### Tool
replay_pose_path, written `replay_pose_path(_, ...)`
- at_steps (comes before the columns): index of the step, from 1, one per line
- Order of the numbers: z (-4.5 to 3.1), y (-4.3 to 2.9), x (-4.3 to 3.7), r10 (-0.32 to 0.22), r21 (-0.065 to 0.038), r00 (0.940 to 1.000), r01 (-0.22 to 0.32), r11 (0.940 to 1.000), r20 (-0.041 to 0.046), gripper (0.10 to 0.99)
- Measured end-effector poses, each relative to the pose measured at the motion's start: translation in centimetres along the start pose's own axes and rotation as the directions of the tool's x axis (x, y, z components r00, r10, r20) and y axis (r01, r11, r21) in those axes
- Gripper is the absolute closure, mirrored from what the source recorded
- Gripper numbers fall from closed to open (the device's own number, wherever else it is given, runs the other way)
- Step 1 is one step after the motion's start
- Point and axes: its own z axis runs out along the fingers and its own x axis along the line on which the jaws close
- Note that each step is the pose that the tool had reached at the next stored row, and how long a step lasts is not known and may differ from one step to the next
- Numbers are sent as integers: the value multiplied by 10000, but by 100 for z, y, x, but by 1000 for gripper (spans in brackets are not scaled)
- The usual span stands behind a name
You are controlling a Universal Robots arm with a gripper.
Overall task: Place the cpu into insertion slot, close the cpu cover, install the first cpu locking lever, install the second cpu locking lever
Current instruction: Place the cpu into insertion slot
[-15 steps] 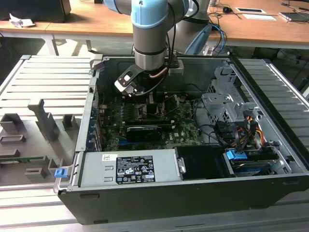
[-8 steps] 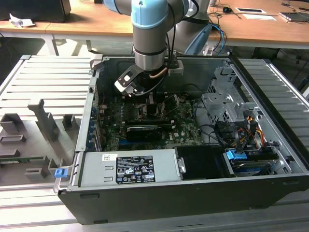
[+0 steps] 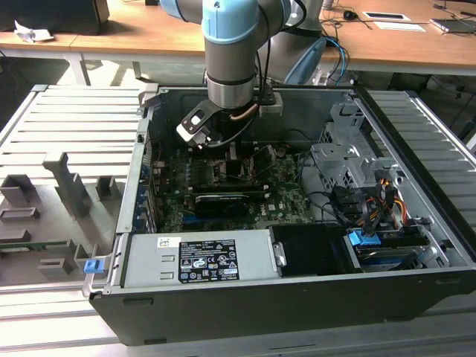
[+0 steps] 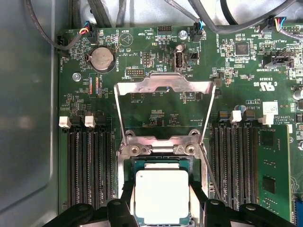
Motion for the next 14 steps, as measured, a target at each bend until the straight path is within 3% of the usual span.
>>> replay_pose_path(14,5,2,-3,-18,2,10000,18,10000,9,545)
